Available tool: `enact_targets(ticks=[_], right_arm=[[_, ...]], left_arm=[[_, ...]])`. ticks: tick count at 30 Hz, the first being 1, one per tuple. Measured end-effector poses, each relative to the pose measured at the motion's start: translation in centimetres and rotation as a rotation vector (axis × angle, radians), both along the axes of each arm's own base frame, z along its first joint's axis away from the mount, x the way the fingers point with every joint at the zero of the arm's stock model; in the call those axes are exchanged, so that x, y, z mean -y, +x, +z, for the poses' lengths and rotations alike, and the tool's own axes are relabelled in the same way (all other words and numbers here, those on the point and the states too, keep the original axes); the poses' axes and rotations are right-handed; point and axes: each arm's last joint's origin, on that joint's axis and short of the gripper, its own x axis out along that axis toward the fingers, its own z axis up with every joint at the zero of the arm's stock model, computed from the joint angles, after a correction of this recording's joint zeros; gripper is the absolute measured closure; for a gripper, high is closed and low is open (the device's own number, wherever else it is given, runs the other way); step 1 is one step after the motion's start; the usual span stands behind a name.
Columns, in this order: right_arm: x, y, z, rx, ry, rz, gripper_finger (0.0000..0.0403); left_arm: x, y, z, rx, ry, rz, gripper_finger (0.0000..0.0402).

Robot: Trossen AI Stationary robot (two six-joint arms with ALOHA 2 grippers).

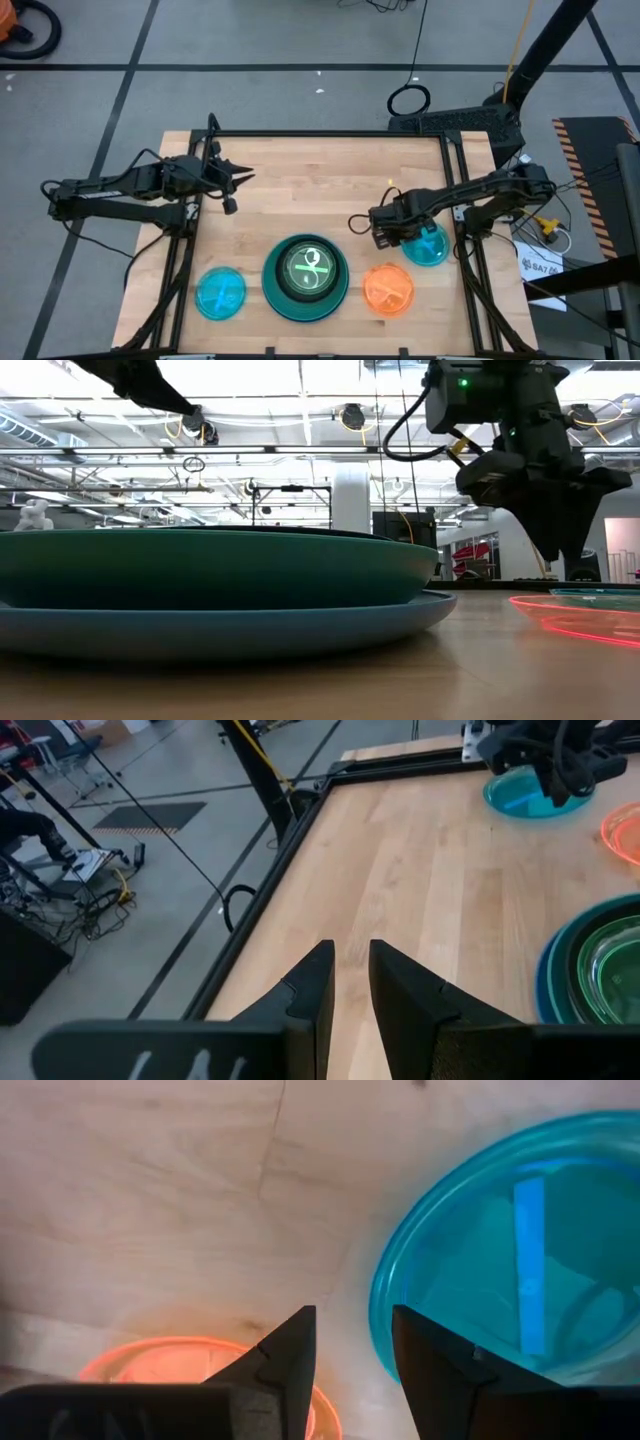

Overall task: Stack plastic plates
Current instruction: Stack the right light blue plate on top of the light green plate

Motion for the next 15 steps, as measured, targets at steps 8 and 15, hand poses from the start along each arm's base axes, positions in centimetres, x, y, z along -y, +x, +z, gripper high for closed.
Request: enact_targets(ticks=[8,15], right_arm=[[0.1,0.1,-1.3,-0.04,-0.067,0.033,0.0277],[0.1,0.6,-3.0,-0.095,-0.069,0.057,0.0277]], left_arm=[[0.0,0.0,0.0,0.002,-0.013,0.005,0.0328],[0.0,0.0,-0.1,-0.004,-0.023,0.01,0.0328]])
